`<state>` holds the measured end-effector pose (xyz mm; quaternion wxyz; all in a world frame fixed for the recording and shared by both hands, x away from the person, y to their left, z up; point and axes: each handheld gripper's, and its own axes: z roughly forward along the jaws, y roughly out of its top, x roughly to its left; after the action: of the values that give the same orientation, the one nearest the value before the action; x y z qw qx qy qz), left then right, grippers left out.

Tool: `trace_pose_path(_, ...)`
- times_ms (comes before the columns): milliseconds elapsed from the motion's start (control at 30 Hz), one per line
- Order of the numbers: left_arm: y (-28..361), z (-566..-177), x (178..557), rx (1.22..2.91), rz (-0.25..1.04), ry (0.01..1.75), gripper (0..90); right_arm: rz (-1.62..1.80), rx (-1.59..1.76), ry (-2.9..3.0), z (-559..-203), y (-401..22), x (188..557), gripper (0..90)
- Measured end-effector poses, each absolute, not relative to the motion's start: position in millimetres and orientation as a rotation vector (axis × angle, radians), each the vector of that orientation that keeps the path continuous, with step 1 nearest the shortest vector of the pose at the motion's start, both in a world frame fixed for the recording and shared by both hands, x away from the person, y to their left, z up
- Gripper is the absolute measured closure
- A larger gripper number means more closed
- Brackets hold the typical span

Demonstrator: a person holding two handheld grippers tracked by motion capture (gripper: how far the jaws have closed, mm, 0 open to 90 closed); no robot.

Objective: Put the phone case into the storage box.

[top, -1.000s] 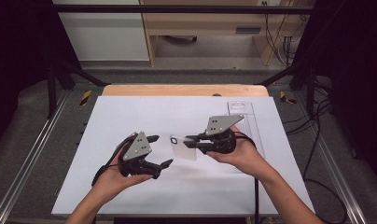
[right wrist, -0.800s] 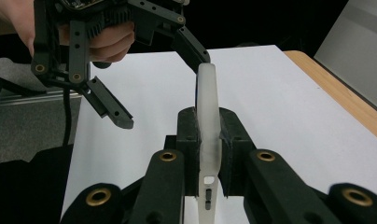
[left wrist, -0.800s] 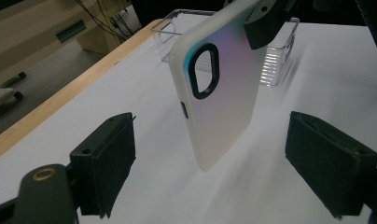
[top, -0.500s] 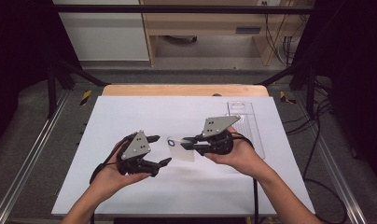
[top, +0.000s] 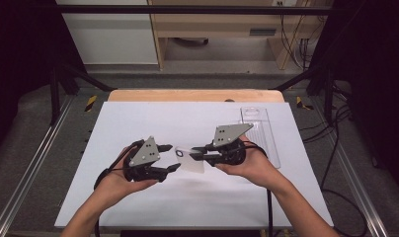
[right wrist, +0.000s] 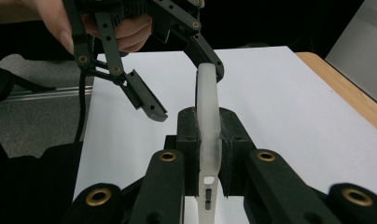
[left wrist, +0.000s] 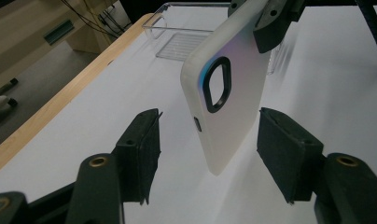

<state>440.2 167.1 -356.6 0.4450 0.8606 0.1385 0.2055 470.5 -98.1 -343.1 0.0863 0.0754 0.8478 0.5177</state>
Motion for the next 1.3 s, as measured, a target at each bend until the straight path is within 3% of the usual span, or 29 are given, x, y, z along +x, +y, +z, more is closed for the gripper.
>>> trace_pose_path(1000,163.9,-351.7,443.7,2.169,0.461,0.274,61.1,1.540,0.165,2.576,-346.4,-85.4,468.5,80.8)
trace_pose_path(1300,165.9,-351.3,445.9,2.170,0.447,0.288,63.2,1.527,0.166,2.574,-347.2,-83.2,470.4,80.7)
